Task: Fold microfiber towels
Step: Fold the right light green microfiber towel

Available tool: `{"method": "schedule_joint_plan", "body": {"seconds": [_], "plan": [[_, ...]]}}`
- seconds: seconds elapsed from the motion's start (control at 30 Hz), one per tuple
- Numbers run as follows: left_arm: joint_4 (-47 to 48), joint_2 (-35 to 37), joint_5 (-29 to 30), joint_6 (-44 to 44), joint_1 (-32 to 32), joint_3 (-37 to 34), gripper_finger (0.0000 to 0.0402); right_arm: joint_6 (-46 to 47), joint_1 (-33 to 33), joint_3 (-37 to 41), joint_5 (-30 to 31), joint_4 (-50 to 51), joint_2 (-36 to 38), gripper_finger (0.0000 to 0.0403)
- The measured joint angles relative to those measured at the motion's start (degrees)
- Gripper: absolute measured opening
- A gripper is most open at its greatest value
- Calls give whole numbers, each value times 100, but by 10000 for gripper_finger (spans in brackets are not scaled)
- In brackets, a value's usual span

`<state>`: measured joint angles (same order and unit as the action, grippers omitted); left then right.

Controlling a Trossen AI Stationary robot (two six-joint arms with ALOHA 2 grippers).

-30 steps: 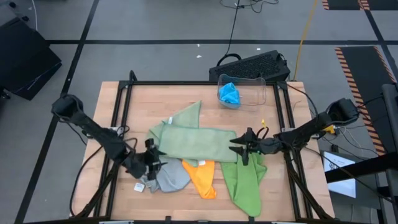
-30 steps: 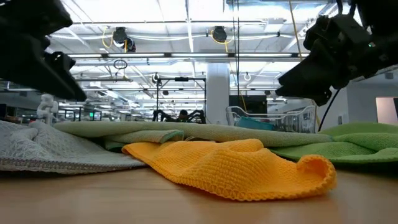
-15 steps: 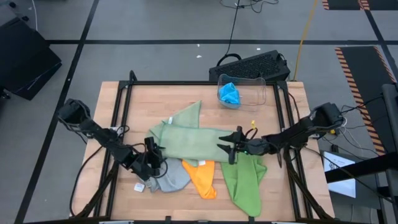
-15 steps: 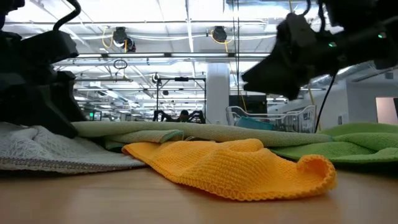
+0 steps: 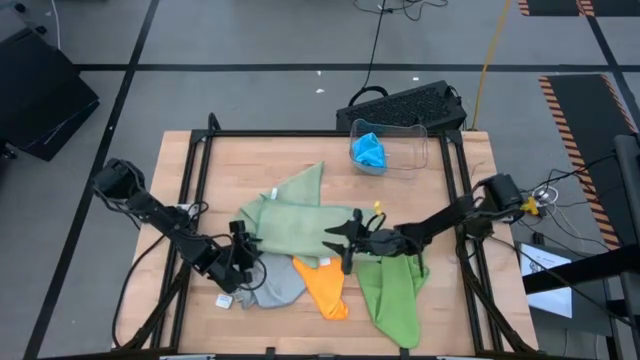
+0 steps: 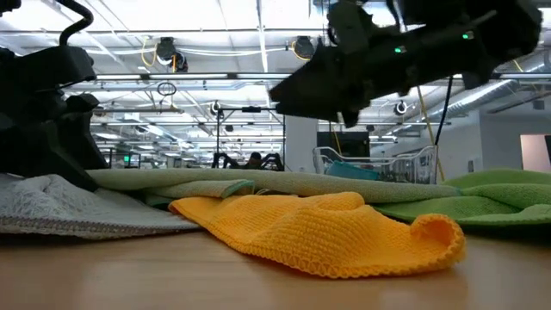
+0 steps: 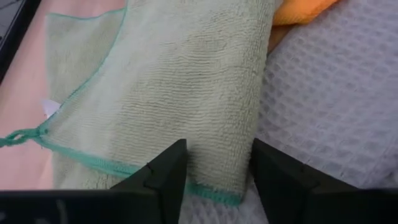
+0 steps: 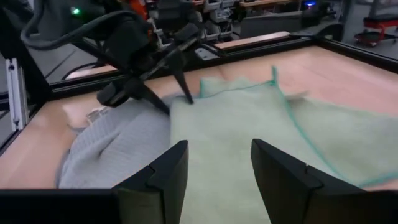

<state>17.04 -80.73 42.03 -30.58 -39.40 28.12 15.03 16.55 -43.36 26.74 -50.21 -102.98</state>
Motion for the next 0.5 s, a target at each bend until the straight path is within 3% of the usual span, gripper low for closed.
{"method": "schedule_joint_plan", "body": {"seconds": [0.37, 0.5], "plan": [[-22, 15, -178, 190, -2, 38, 21, -147, -168, -1533, -301, 635, -1112, 167], [29, 123, -298, 353, -2, 152, 14, -410, -164, -2172, -288, 1093, -1465, 167]]}}
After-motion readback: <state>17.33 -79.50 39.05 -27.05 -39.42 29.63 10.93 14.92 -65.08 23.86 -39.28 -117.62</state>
